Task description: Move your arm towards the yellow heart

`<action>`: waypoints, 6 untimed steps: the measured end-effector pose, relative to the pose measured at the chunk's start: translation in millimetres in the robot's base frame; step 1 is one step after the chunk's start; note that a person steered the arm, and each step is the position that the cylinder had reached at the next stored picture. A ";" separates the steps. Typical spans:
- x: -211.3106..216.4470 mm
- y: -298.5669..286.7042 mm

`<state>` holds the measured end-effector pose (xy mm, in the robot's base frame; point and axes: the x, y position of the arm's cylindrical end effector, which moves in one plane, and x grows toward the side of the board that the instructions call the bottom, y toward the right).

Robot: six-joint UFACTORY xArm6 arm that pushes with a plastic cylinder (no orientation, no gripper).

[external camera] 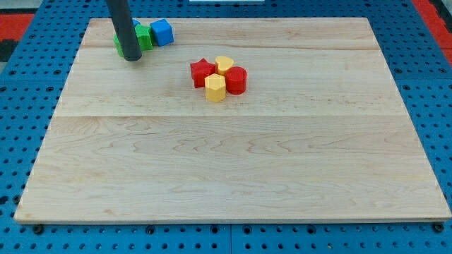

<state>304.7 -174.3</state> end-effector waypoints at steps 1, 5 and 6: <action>0.0 0.0; 3.1 30.6; 22.6 47.7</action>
<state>327.3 -126.6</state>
